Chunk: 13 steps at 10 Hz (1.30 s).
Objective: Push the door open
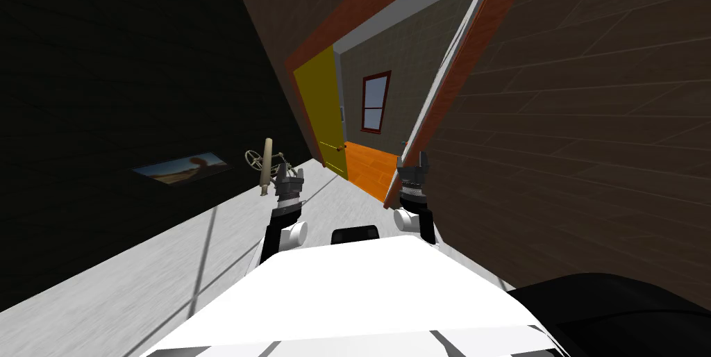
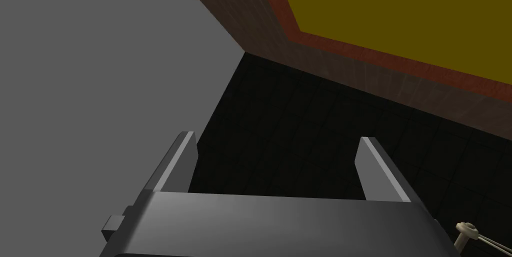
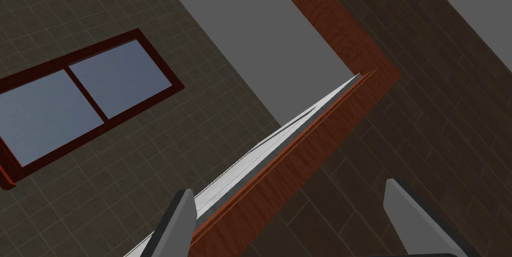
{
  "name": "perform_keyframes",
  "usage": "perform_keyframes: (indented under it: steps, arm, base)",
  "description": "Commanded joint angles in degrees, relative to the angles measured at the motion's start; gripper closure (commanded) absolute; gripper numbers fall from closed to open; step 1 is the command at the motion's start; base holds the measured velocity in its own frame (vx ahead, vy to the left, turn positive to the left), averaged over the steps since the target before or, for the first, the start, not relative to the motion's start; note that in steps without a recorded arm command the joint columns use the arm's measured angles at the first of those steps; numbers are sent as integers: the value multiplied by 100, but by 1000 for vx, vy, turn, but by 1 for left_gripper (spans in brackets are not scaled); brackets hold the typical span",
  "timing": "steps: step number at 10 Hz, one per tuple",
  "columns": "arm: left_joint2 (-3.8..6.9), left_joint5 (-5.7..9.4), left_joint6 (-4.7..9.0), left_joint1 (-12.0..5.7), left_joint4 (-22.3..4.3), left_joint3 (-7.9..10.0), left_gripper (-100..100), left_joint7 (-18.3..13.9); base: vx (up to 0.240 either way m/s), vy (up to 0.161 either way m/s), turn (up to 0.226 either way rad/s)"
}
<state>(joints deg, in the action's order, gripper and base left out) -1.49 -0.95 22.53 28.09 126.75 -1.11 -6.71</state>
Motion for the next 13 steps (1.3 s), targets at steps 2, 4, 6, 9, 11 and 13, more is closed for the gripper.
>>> perform_keyframes:
  steps: [2,4,6,9,11,13]
  arm:
    - [98,-28,96,-123,-290,-70,-100,237]
    - [183,-55,192,-244,-577,-139,-100,473]
    - [233,-73,254,-323,-763,-184,-100,625]
    - [335,-113,393,-501,-1183,-286,-100,969]
    - [388,-135,471,-600,-1417,-342,-100,1161]
    - [441,-160,555,-707,-1670,-403,-100,1368]
  base:
    - [77,18,-17]
    - [138,52,-24]
    - [102,41,-12]
    - [96,27,-19]
    - [108,42,-18]
    - [97,40,-17]
